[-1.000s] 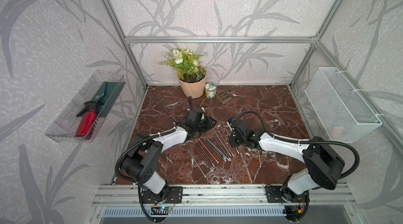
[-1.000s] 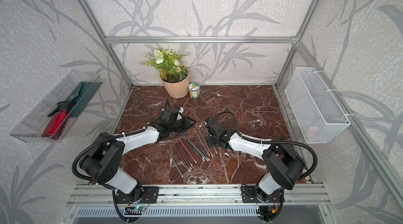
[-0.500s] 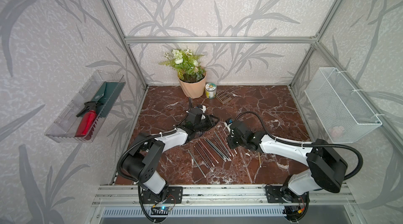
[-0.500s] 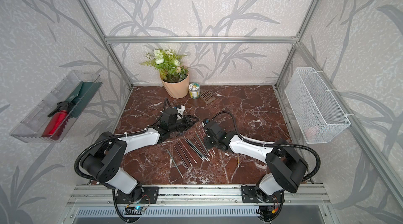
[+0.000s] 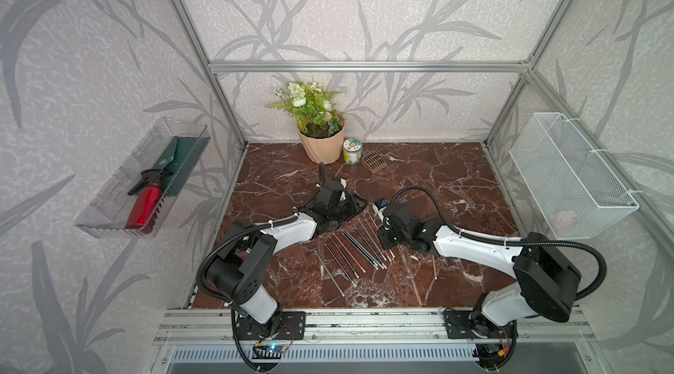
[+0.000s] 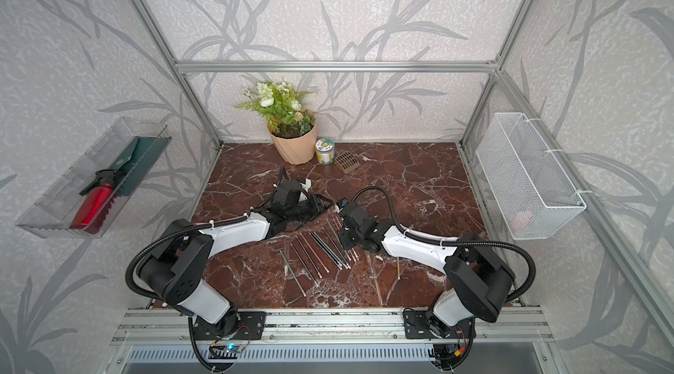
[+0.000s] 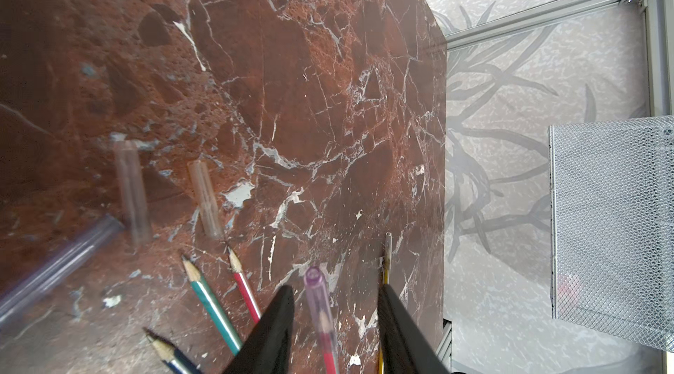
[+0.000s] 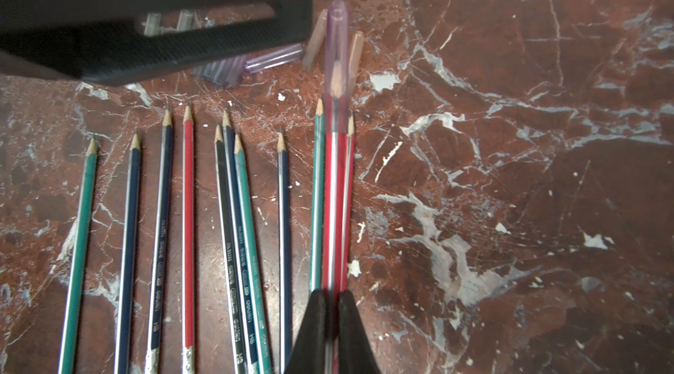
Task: Remove the protective cover of the pencils
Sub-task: Pick up the pencil from the center of the board, then remove the protective sleeve from the pencil.
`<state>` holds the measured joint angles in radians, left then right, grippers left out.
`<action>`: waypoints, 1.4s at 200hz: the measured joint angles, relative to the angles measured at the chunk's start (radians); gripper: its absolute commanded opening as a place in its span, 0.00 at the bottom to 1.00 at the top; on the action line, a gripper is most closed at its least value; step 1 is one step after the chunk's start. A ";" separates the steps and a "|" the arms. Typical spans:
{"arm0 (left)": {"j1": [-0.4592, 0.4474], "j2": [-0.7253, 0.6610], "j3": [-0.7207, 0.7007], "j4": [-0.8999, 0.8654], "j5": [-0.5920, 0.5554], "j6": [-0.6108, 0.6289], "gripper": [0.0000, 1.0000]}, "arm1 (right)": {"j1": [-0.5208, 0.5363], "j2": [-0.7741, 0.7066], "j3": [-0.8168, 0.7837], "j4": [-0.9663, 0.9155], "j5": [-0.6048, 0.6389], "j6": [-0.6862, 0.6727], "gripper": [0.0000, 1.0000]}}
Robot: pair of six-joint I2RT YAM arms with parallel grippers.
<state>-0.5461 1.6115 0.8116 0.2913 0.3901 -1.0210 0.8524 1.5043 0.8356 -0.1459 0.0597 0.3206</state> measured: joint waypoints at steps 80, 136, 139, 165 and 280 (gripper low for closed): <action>-0.010 0.000 0.003 -0.020 -0.018 -0.001 0.38 | 0.010 0.000 0.004 0.007 -0.009 0.000 0.00; -0.013 0.000 0.006 -0.026 -0.021 -0.001 0.27 | 0.017 0.000 0.027 0.012 -0.017 0.001 0.00; -0.013 0.001 0.006 -0.026 -0.021 -0.002 0.26 | 0.018 0.000 0.027 0.013 -0.017 0.001 0.00; -0.016 0.005 0.008 -0.030 -0.023 -0.003 0.13 | 0.020 0.000 0.028 0.014 -0.017 0.002 0.00; -0.003 0.011 0.022 -0.045 -0.057 -0.043 0.01 | 0.020 -0.003 0.018 0.037 -0.008 0.007 0.00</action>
<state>-0.5491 1.6222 0.8333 0.2462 0.3332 -1.0645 0.8726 1.5009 0.8536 -0.1085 0.0513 0.3279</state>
